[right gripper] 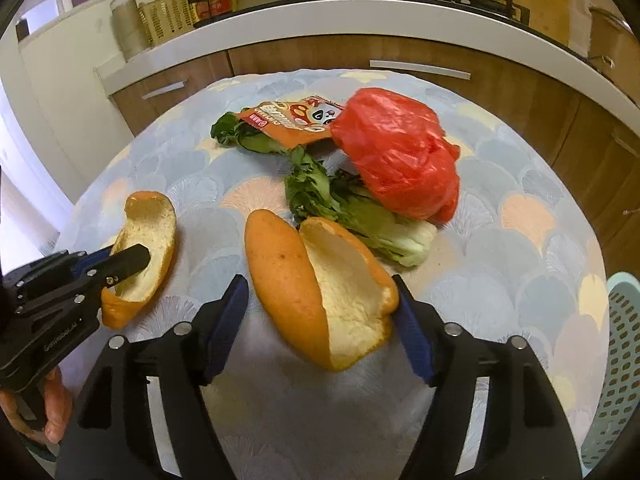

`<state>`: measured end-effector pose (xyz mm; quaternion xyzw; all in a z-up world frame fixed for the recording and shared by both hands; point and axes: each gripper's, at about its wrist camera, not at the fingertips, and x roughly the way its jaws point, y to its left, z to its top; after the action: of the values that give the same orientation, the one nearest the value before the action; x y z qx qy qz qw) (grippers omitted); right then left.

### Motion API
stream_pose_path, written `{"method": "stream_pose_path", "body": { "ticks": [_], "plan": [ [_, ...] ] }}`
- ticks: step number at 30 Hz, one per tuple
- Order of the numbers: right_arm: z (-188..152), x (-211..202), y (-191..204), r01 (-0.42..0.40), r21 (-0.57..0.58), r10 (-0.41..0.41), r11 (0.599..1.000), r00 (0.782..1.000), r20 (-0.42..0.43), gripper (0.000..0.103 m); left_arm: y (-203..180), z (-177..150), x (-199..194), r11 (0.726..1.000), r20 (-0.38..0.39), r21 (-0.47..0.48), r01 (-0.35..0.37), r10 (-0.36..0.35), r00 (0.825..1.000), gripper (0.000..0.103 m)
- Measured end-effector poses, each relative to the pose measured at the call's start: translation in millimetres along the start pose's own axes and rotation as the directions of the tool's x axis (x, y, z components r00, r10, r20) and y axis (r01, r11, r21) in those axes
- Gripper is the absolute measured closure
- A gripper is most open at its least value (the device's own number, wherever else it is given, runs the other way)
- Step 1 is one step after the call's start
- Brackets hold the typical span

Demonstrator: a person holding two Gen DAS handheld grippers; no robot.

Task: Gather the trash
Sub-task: 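Carry both bread pieces over the blue basket and open both tools to drop them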

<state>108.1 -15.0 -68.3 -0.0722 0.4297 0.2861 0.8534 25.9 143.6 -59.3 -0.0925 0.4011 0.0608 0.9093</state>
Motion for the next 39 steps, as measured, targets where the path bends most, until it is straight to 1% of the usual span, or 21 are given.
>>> {"method": "stream_pose_path", "body": {
  "ticks": [1, 3, 4, 5, 6, 7, 8, 10, 11, 15, 20, 21, 23, 25, 30, 32, 34, 37, 39],
  "plan": [
    [-0.7, -0.4, 0.8, 0.007, -0.003, -0.007, 1.0, 1.0, 0.001, 0.036, -0.5, -0.1, -0.3, 1.0, 0.0, 0.002, -0.003, 0.003, 1.0, 0.089],
    [-2.3, -5.1, -0.5, 0.002, 0.005, -0.002, 1.0, 1.0, 0.018, 0.052, -0.9, -0.5, -0.6, 1.0, 0.0, 0.002, -0.006, 0.006, 1.0, 0.089],
    [-2.7, -8.0, -1.7, -0.004, 0.011, 0.003, 1.0, 1.0, 0.03, 0.055, -1.0, -0.5, -0.7, 1.0, 0.0, 0.0, -0.008, 0.008, 1.0, 0.091],
    [-3.5, -12.9, -4.2, -0.013, 0.022, 0.012, 1.0, 0.999, 0.047, 0.064, -1.7, -0.6, -1.2, 1.0, 0.001, -0.002, -0.013, 0.013, 1.0, 0.094],
    [-4.5, -16.9, -6.8, -0.023, 0.034, 0.021, 0.999, 0.998, 0.055, 0.071, -2.5, -0.8, -2.1, 1.0, 0.004, 0.0, -0.017, 0.017, 1.0, 0.096],
    [-5.5, -19.1, -8.7, -0.027, 0.045, 0.024, 0.999, 0.998, 0.057, 0.072, -3.2, -0.9, -3.9, 1.0, 0.01, 0.0, -0.016, 0.016, 1.0, 0.098],
    [-8.0, -23.3, -11.1, -0.026, 0.055, 0.022, 0.998, 0.998, 0.065, 0.074, -3.2, -1.1, -6.4, 1.0, 0.016, -0.007, 0.001, -0.001, 1.0, 0.099],
    [-11.3, -30.5, -13.6, -0.025, 0.067, 0.019, 0.997, 0.996, 0.082, 0.075, -5.1, -1.7, -12.2, 0.998, 0.025, -0.02, 0.055, -0.055, 0.998, 0.1],
    [-12.9, -35.6, -15.2, -0.024, 0.076, 0.017, 0.997, 0.996, 0.093, 0.075, -8.0, -2.1, -15.8, 0.997, 0.032, -0.019, 0.069, -0.069, 0.997, 0.1],
    [-17.8, -64.5, -26.5, -0.028, 0.12, 0.01, 0.992, 0.988, 0.153, 0.075, -28.0, 0.0, -31.1, 0.995, 0.062, 0.013, 0.096, -0.096, 0.993, 0.1],
    [-21.5, -94.0, -48.7, -0.007, 0.162, -0.026, 0.987, 0.98, 0.198, 0.075, -62.2, 7.4, -51.9, 0.984, 0.107, 0.055, 0.169, -0.174, 0.979, 0.1],
    [-22.8, -98.5, -52.9, -0.001, 0.168, -0.034, 0.986, 0.978, 0.206, 0.075, -71.3, 10.5, -55.9, 0.978, 0.111, 0.061, 0.201, -0.207, 0.972, 0.1],
    [-27.1, -109.8, -64.3, 0.013, 0.188, -0.056, 0.982, 0.973, 0.224, 0.075, -82.7, 15.8, -58.6, 0.967, 0.111, 0.065, 0.247, -0.253, 0.961, 0.1],
    [-32.3, -119.4, -76.7, 0.028, 0.21, -0.078, 0.977, 0.969, 0.234, 0.075, -99.0, 21.3, -60.5, 0.958, 0.112, 0.077, 0.277, -0.284, 0.952, 0.1],
    [-47.2, -142.3, -113.2, 0.066, 0.269, -0.138, 0.961, 0.956, 0.257, 0.075, -139.3, 31.2, -56.8, 0.944, 0.103, 0.116, 0.311, -0.322, 0.941, 0.1],
    [-54.6, -150.1, -128.7, 0.089, 0.291, -0.168, 0.953, 0.951, 0.26, 0.075, -156.4, 35.1, -51.2, 0.933, 0.091, 0.127, 0.335, -0.348, 0.933, 0.1],
    [-61.0, -155.5, -143.4, 0.109, 0.31, -0.194, 0.944, 0.947, 0.256, 0.075, -173.9, 37.4, -44.1, 0.92, 0.074, 0.132, 0.369, -0.381, 0.922, 0.1],
    [-71.0, -164.2, -169.6, 0.147, 0.352, -0.242, 0.925, 0.939, 0.244, 0.075, -202.5, 38.6, -32.9, 0.904, 0.046, 0.141, 0.403, -0.412, 0.91, 0.1],
    [-78.2, -169.9, -185.5, 0.154, 0.382, -0.26, 0.911, 0.934, 0.245, 0.075, -222.0, 37.9, -25.4, 0.896, 0.027, 0.157, 0.415, -0.424, 0.905, 0.1]
  ]
}}
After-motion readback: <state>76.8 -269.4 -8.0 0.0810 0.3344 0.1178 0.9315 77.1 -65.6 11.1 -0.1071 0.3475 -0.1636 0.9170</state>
